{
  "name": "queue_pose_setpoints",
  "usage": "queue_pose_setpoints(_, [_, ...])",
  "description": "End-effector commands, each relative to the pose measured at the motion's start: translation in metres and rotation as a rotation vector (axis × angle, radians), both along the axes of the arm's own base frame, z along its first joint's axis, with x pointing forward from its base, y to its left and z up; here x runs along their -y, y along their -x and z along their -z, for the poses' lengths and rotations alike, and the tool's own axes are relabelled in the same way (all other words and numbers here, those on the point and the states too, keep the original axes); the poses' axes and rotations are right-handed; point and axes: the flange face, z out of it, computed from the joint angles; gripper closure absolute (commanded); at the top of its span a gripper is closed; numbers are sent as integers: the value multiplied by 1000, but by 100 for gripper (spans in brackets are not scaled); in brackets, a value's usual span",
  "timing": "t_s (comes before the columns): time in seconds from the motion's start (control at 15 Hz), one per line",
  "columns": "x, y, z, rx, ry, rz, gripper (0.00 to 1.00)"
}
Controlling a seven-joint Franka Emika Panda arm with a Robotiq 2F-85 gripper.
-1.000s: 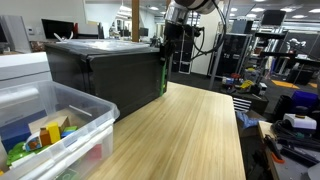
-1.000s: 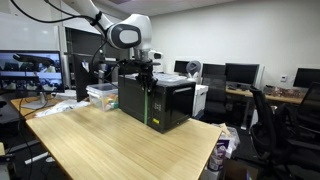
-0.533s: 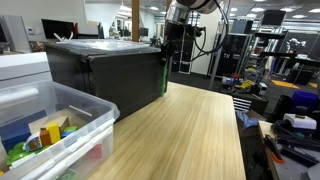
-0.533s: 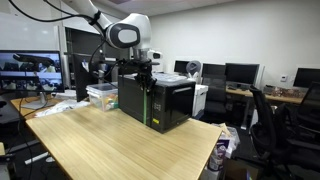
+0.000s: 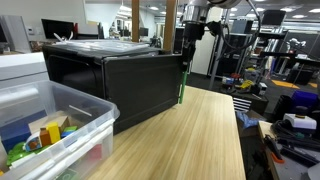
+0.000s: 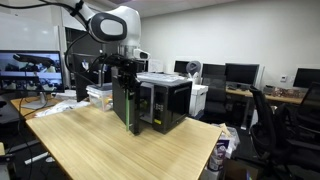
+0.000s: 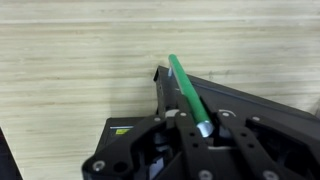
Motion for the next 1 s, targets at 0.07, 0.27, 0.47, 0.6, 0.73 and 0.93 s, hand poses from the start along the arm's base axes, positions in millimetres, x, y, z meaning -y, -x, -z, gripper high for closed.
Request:
queue_pose_setpoints(0.07, [-8, 51, -9, -86, -21, -102, 96])
queue_pose_setpoints(0.27, [-10, 65, -11, -102, -8, -103, 57])
queue_pose_setpoints(0.47, [-14, 75, -21, -132, 3, -110, 51])
queue_pose_setpoints(0.6, [-18, 81, -36, -159, -2, -130, 37])
queue_pose_setpoints(0.73, [-21, 87, -50, -170, -2, -138, 24])
queue_pose_setpoints(0.93, [-32, 87, -78, -155, -43, -136, 4])
